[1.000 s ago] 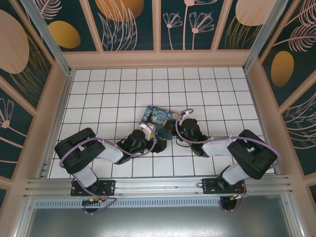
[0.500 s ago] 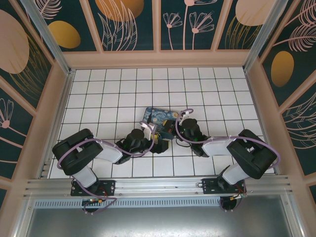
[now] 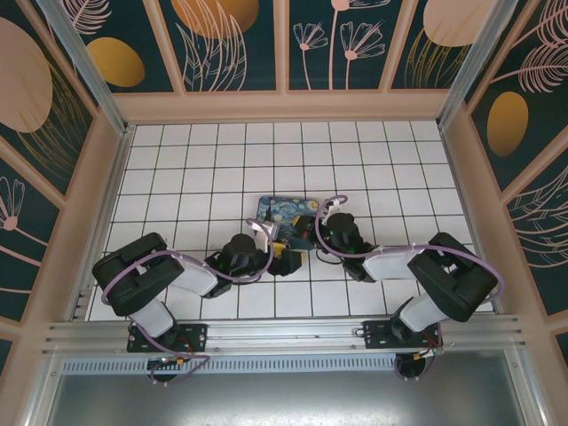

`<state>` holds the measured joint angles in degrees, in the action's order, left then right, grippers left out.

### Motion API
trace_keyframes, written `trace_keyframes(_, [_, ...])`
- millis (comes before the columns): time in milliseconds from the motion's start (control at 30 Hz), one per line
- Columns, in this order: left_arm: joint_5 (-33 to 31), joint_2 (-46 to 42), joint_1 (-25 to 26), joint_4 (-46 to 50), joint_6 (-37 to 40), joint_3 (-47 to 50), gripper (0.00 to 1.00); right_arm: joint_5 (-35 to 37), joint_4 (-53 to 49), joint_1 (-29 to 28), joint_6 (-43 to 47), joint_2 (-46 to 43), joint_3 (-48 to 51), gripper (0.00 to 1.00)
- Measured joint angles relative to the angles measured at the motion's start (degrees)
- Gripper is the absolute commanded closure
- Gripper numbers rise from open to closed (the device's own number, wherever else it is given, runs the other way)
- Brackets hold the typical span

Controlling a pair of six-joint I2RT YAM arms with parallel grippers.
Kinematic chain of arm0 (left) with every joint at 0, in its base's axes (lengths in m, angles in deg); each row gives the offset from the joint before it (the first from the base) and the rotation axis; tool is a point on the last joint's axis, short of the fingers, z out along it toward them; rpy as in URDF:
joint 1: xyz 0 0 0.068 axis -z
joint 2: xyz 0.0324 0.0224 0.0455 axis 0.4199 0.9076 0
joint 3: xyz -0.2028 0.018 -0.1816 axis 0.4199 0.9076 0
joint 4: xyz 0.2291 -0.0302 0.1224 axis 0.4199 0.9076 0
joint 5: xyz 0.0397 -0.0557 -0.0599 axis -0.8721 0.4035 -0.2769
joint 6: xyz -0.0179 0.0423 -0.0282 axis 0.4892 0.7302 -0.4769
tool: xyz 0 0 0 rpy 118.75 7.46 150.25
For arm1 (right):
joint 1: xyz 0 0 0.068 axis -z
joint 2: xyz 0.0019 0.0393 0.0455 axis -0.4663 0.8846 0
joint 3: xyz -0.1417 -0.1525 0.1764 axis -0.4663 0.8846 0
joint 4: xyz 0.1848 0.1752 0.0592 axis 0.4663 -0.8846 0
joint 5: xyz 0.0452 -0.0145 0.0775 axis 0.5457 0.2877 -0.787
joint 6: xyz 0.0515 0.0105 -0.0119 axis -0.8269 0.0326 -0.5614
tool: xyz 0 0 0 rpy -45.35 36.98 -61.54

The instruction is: Unlock a padlock with a key

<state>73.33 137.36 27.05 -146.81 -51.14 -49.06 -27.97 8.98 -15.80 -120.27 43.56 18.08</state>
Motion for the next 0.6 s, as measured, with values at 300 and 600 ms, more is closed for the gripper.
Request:
trace_keyframes(300, [0.0, 3.3, 0.0, -2.0, -1.1, 0.0, 0.08, 0.0, 0.1, 0.0, 0.0, 0.1, 0.0, 1.00])
trace_keyframes(600, [-1.6, 5.5, 0.0, -3.7, -2.5, 0.3, 0.22, 0.0, -0.1, 0.0, 0.0, 0.2, -0.2, 1.00])
